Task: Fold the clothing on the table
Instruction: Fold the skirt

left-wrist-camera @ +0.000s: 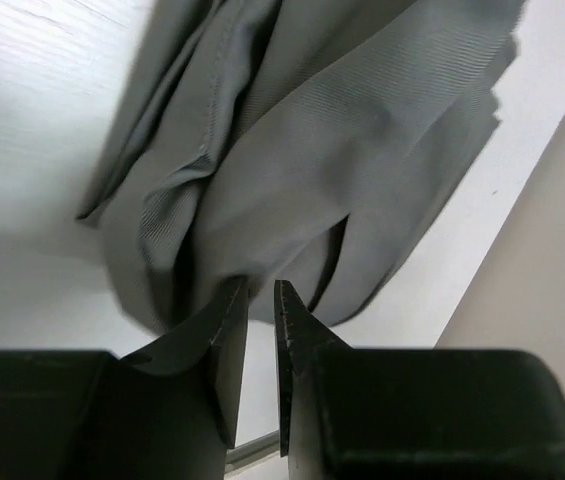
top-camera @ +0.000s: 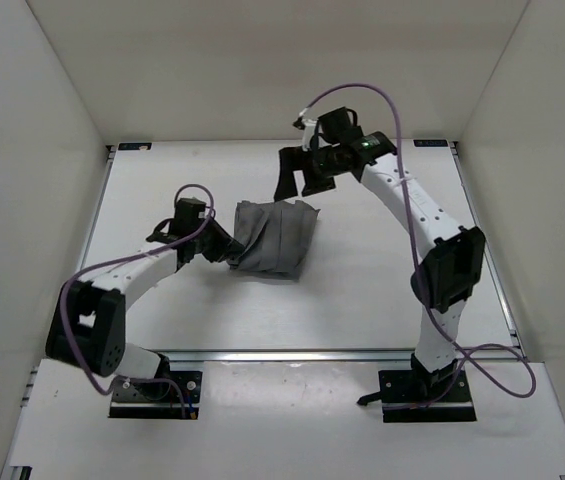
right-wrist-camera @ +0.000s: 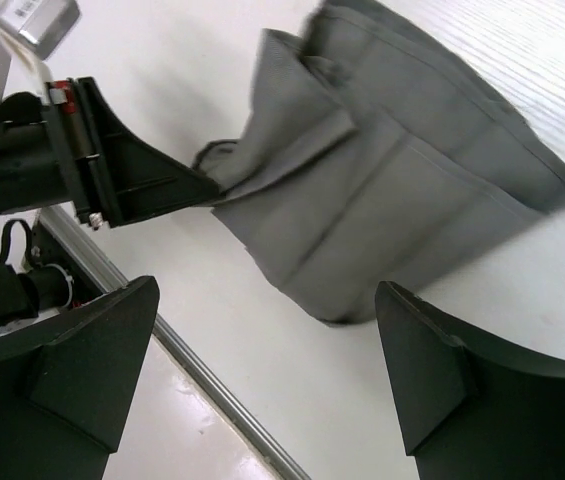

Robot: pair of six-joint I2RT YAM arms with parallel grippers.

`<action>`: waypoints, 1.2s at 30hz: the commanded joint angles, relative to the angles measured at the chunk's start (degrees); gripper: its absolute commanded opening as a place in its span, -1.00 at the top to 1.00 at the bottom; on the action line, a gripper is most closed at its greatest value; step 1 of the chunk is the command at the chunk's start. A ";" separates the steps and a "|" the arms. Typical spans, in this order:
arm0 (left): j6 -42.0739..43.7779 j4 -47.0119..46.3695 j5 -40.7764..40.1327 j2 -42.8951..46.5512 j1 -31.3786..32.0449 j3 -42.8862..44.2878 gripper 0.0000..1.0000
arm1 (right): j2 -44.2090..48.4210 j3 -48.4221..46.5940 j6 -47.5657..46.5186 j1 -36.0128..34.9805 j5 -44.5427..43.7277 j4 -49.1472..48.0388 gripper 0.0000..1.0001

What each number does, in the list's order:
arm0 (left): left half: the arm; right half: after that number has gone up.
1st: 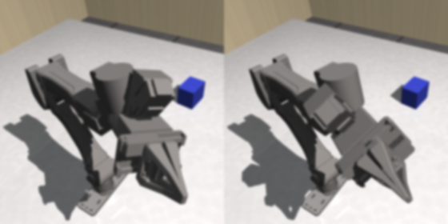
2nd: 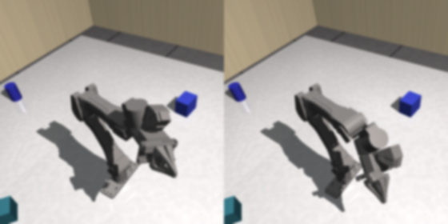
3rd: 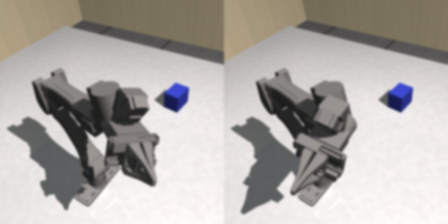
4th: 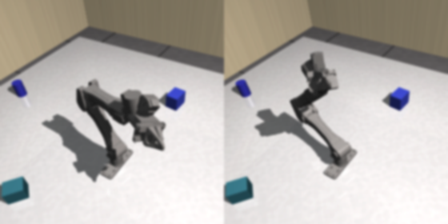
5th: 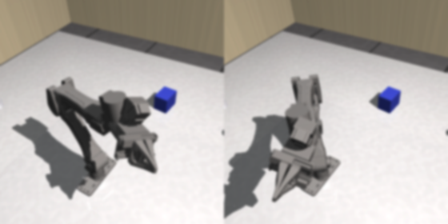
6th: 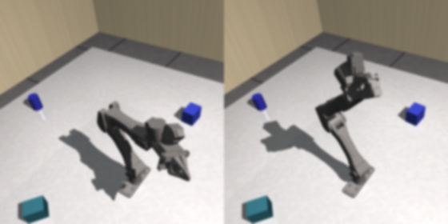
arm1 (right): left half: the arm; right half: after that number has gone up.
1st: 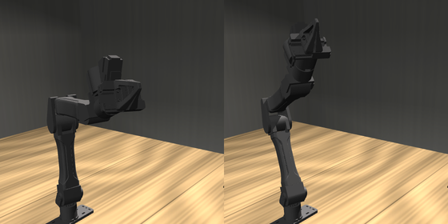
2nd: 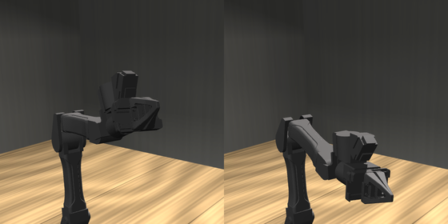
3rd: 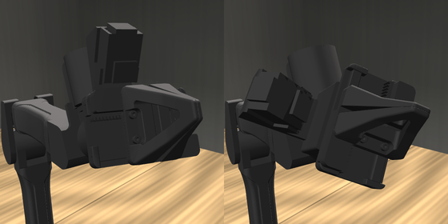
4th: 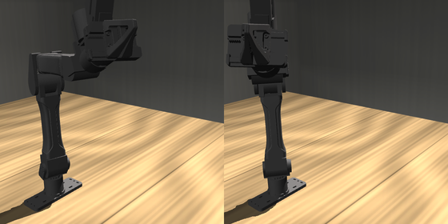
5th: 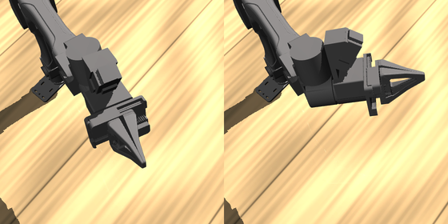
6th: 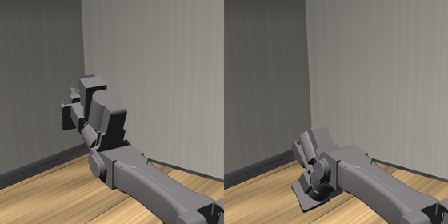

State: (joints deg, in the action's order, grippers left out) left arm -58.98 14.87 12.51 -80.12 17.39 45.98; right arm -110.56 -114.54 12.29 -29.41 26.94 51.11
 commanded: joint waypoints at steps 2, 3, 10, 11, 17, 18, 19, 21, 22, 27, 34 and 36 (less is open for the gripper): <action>0.45 -4.15 2.69 -6.44 1.68 5.26 0.44 | 7.72 8.18 0.98 3.47 0.22 -1.36 -0.74; -0.16 -4.50 3.48 -8.20 1.77 6.13 0.45 | 9.21 10.46 1.24 3.92 0.05 -1.71 -0.74; 1.76 -0.38 -0.64 -9.98 -0.85 10.80 0.35 | 15.99 21.11 3.08 4.01 -0.49 -5.06 -0.72; 2.55 -0.81 -0.56 -10.41 -1.82 10.37 0.35 | 15.82 21.90 3.35 3.83 -0.74 -5.32 -0.72; 4.75 1.82 -1.69 -10.85 -5.87 10.53 0.34 | 18.89 24.62 2.91 5.41 -0.66 -4.79 -0.72; 5.19 2.17 -1.88 -10.94 -6.05 10.97 0.35 | 19.33 24.98 2.74 6.46 -0.57 -4.88 -0.72; 4.84 2.26 -1.53 -10.76 -6.14 10.89 0.35 | 19.85 25.33 3.00 6.56 -0.40 -5.06 -0.72; 4.40 2.62 -2.40 -9.45 -6.75 11.41 0.35 | 21.62 26.82 2.74 8.13 0.13 -5.06 -0.72; 4.75 2.36 -2.41 -8.75 -6.75 11.94 0.36 | 22.75 27.61 2.82 8.40 0.04 -5.06 -0.73; 7.47 1.75 1.35 -5.23 -6.58 14.93 0.12 | 27.41 33.66 2.39 12.43 0.48 -3.92 -0.74; 11.33 6.21 7.17 1.79 -5.87 12.91 -0.97 | 33.66 40.27 1.42 17.10 2.76 -3.74 -0.74; 12.48 8.76 8.49 3.91 -5.70 12.12 -0.96 | 35.23 41.41 1.16 17.72 2.77 -3.91 -0.74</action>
State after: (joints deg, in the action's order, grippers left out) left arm -49.80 19.38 17.58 -79.92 11.31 58.15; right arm -78.50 -73.76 14.74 -12.60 28.40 48.16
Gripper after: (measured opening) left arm 0.978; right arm 0.870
